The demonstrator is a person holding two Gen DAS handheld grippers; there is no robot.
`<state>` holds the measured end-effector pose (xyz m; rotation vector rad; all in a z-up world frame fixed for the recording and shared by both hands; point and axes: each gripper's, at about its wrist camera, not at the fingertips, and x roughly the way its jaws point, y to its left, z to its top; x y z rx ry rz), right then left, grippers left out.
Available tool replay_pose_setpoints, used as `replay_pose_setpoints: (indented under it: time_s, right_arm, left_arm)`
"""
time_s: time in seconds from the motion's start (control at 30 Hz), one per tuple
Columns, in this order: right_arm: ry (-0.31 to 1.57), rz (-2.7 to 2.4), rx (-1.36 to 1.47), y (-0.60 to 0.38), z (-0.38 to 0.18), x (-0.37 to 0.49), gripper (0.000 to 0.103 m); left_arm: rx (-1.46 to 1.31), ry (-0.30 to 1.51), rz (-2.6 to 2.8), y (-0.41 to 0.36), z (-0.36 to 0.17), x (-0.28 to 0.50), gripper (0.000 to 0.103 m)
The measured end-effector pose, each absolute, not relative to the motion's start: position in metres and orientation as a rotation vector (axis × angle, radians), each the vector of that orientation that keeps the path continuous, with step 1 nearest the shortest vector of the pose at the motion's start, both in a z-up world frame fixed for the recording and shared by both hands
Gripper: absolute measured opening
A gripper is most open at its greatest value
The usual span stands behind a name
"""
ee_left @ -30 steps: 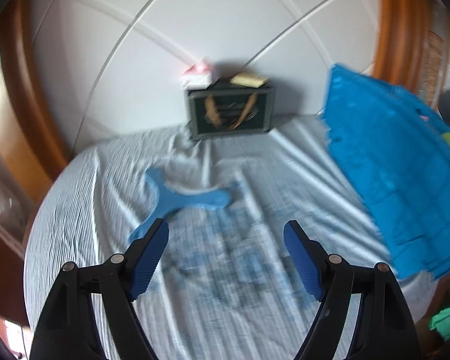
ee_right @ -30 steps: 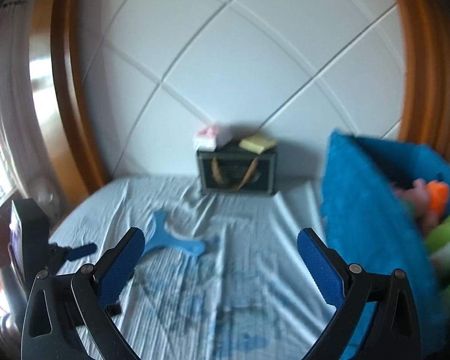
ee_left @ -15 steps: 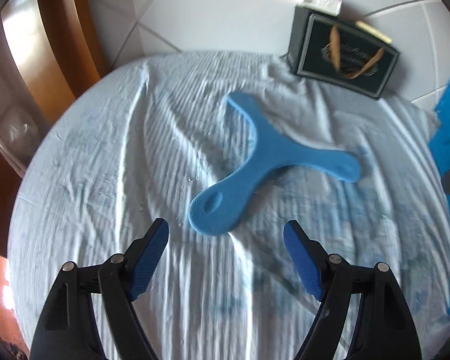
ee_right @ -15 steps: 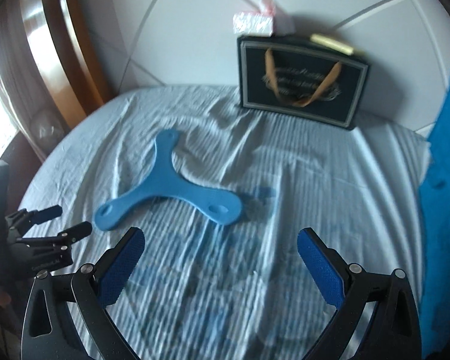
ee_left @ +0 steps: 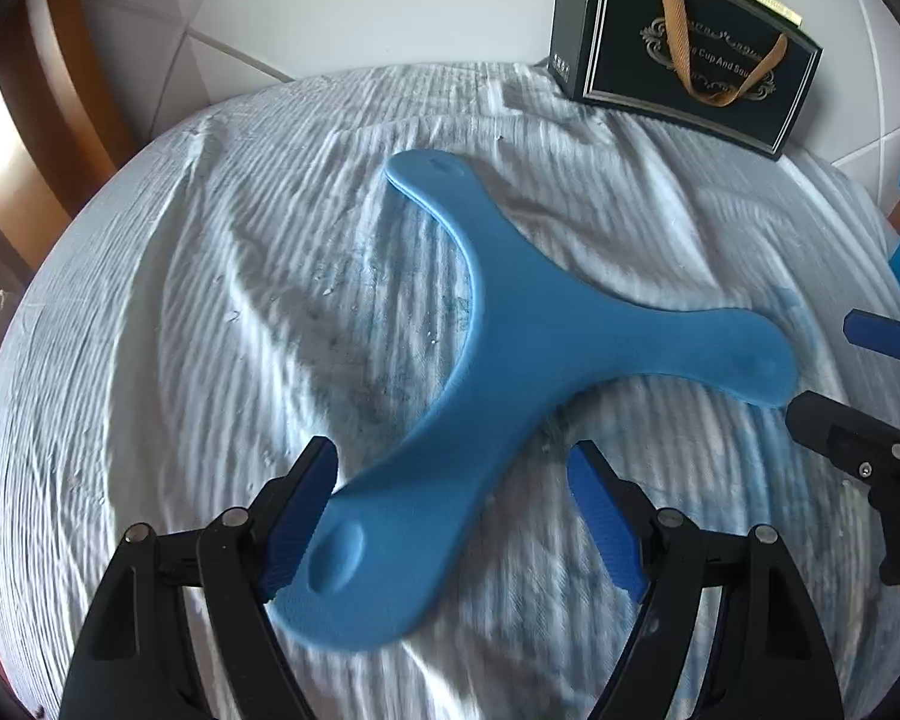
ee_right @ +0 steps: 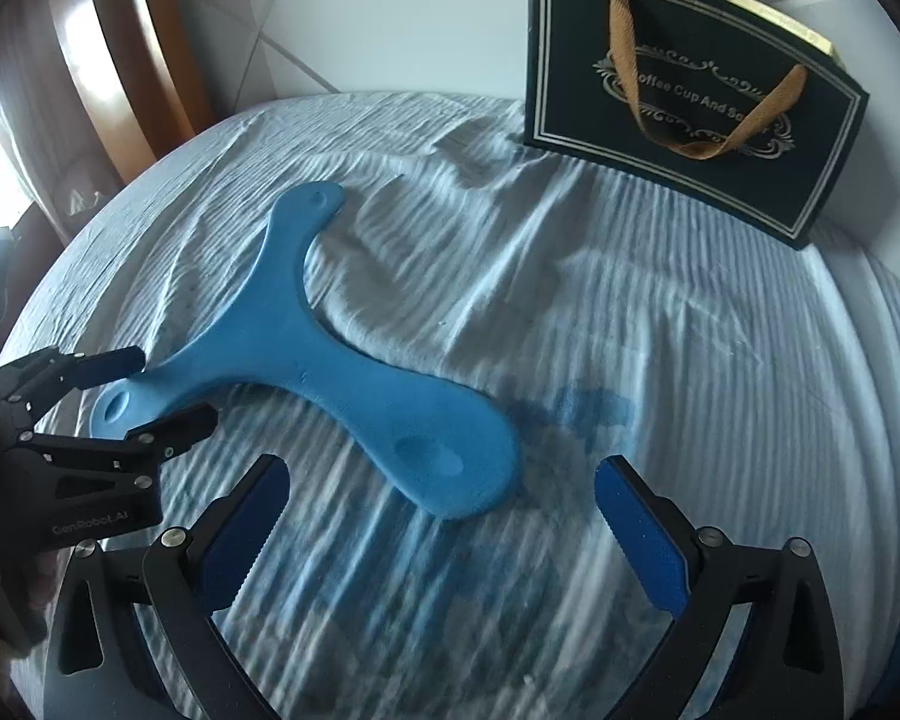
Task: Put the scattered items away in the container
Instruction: 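Grasp one arm of the blue toy with the left tool while the right tool grasps another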
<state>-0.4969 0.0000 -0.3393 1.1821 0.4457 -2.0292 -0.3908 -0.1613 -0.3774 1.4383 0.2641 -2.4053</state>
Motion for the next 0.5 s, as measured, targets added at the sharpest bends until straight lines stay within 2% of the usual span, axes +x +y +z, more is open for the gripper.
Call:
replay_pose_setpoints:
  time_s: [0.3, 0.33, 0.37, 0.4, 0.43, 0.5]
  right_arm:
    - [0.523, -2.036, 1.199, -0.021, -0.371, -0.503, 0.103]
    - [0.552, -2.042, 1.199, -0.024, -0.372, -0.501, 0.103]
    - [0.554, -2.044, 1.201, -0.025, -0.373, -0.502, 0.102]
    - [0.55, -2.051, 1.2, -0.025, -0.372, -0.502, 0.095]
    - [0.543, -2.064, 1.189, -0.024, -0.369, -0.502, 0.076]
    - [0.539, -2.075, 1.196, -0.024, -0.367, -0.504, 0.073]
  left_arm:
    - [1.394, 0.28, -2.469, -0.166, -0.381, -0.4, 0.079]
    - [1.388, 0.281, -2.471, -0.166, -0.381, -0.4, 0.077]
    - [1.382, 0.279, -2.482, -0.164, -0.38, -0.4, 0.069]
    - [1.379, 0.273, -2.494, -0.162, -0.378, -0.399, 0.063]
    - [1.384, 0.261, -2.503, -0.159, -0.377, -0.399, 0.056]
    - [1.381, 0.231, -2.507, -0.154, -0.374, -0.399, 0.053]
